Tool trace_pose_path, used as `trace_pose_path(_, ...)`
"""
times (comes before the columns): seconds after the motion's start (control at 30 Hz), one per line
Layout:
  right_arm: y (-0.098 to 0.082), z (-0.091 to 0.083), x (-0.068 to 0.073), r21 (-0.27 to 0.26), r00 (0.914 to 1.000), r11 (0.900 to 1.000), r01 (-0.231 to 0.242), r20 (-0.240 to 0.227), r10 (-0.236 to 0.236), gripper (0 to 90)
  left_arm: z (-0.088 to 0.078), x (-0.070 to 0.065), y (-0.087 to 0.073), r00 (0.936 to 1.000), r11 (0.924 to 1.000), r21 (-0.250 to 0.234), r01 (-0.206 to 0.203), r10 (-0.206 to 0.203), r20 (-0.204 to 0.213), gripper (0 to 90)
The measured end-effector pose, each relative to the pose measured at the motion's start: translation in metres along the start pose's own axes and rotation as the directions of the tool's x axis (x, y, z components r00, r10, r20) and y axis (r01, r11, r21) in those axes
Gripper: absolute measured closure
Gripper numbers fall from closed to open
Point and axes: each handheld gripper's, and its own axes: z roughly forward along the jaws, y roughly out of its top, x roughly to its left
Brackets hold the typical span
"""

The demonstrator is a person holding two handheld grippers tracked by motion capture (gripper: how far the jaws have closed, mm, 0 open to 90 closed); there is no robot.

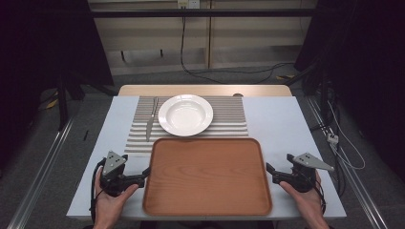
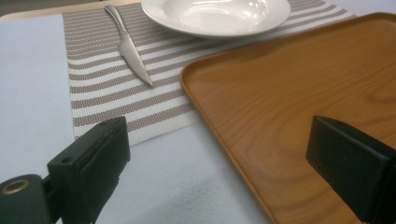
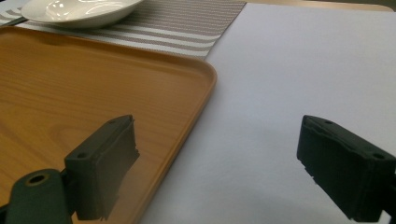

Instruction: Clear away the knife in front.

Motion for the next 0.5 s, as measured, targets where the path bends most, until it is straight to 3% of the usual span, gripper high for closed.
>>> trace_pose_path(0.5, -0.0006, 0.0, -0.0004, 0.009, 0.9999, 1.0, -0.002, -0.01, 0.002, 10.9, 0.0053, 0.0003, 0.0065, 0.999, 0.9999, 0.013, 0.002, -0.003, 0.045, 7.4)
